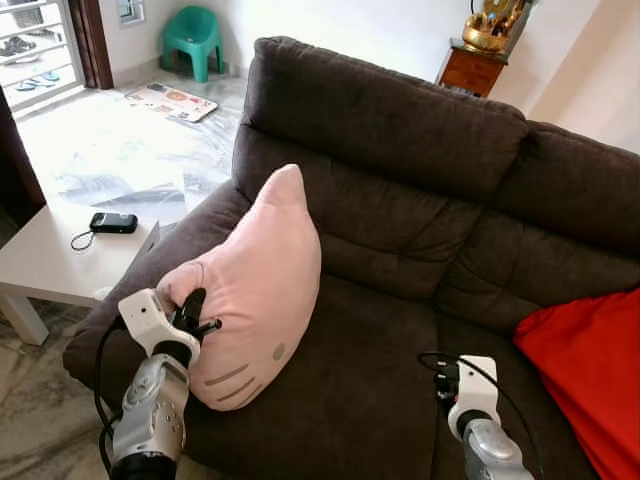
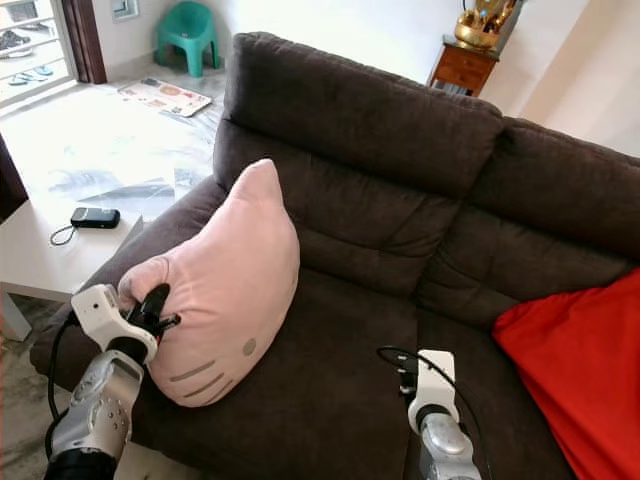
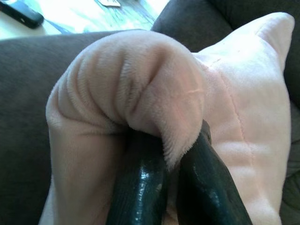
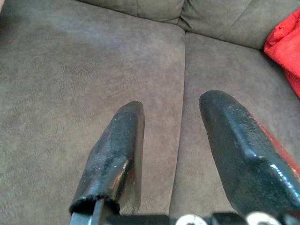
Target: Move the pillow to the sofa from floor
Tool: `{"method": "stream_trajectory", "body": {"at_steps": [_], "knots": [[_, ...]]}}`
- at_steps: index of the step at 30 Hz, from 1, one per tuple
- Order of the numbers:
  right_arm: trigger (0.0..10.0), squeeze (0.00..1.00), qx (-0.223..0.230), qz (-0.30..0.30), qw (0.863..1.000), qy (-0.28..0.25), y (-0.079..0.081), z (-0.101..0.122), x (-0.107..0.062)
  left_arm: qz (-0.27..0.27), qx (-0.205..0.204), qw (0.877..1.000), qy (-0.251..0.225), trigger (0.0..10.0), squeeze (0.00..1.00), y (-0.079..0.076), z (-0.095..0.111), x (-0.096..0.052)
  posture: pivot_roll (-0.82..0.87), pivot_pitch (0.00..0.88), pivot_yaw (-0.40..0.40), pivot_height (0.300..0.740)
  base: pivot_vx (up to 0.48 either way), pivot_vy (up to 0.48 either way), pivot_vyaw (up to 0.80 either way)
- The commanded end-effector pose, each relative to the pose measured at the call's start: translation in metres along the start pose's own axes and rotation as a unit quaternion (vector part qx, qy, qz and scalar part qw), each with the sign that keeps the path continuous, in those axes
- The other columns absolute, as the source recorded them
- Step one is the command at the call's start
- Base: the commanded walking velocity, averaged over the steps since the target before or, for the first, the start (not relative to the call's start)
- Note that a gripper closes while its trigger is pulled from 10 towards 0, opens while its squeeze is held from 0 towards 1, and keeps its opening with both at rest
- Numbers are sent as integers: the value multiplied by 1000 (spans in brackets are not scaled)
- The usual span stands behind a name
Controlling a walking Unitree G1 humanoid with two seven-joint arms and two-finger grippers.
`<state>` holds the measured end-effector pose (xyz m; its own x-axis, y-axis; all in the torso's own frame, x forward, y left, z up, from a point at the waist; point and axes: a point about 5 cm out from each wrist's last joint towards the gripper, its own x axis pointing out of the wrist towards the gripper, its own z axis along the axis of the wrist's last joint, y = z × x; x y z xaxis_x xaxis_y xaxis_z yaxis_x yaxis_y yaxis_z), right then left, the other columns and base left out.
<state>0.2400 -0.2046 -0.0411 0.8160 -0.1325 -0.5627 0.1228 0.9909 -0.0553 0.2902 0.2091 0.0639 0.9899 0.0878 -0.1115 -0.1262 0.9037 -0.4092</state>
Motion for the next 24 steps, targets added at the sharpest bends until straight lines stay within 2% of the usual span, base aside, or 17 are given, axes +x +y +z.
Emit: {"method": "stream_trajectory", "body": {"at_steps": [1, 3, 4, 5, 17, 24], "knots": [[10000, 0, 2, -9, 1000, 8, -7, -5, -2, 18, 9, 999, 45, 10000, 0, 5, -20, -7, 147, 0, -218, 740, 0, 0, 0], [10000, 0, 3, -8, 1000, 8, -7, -5, -2, 20, 13, 999, 45, 10000, 0, 7, -21, -8, 149, 0, -219, 740, 0, 0, 0], [10000, 0, 2, -9, 1000, 10, -8, -6, -2, 21, 15, 999, 44, 10000, 675, 8, -21, -8, 148, 0, -218, 740, 0, 0, 0], [10000, 0, 4, -9, 1000, 10, -8, -6, -2, 24, 16, 999, 44, 10000, 988, 9, -21, -9, 148, 0, -218, 740, 0, 0, 0], [10000, 0, 5, -13, 1000, 14, -10, -8, -3, 41, 6, 999, 11, 10000, 1000, 10, -11, -6, 148, 0, -216, 740, 0, 0, 0], [10000, 0, 6, -12, 1000, 11, -8, -6, -2, 60, -31, 996, -51, 10000, 1000, 7, 15, 3, 151, 0, -222, 740, 0, 0, 0]]}}
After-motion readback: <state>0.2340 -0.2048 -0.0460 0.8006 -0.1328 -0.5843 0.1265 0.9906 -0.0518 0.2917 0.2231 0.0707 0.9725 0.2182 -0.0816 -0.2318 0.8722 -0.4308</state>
